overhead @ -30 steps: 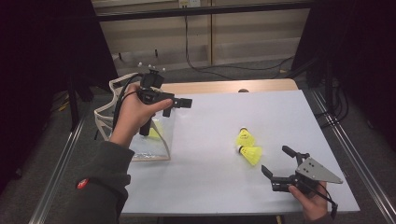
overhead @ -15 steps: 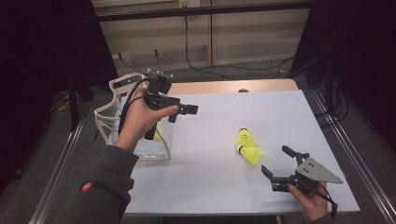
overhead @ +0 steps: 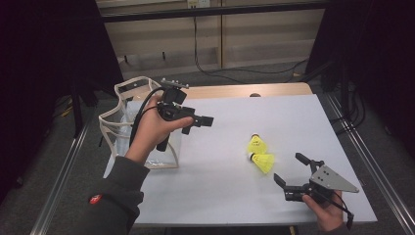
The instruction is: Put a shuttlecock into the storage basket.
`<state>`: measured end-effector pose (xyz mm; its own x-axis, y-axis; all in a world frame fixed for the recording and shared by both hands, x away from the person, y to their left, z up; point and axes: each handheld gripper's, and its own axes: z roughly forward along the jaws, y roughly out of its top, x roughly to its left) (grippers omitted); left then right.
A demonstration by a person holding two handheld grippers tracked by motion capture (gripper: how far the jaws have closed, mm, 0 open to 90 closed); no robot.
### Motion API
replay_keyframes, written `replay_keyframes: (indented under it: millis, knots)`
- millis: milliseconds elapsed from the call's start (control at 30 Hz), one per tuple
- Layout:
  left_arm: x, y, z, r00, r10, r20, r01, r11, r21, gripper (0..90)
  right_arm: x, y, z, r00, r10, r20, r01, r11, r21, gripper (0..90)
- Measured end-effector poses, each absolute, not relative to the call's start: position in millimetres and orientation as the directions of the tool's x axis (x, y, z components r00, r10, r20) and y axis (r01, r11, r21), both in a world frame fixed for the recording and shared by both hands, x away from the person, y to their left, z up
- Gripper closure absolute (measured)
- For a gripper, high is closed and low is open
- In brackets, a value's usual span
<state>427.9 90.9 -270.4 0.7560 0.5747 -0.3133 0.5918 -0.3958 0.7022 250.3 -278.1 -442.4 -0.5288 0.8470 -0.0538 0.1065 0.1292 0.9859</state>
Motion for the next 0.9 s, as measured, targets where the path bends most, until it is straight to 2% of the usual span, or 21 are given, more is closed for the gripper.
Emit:
replay_keyframes:
  millis: [900]
  knots:
    - [420, 74, -293, 0.786, 0.534, -0.312, 0.57, -0.429, 0.7, 13.5, 250, -278, -442, -0.531, 0.846, -0.052, 0.106, 0.128, 0.986, 2.9]
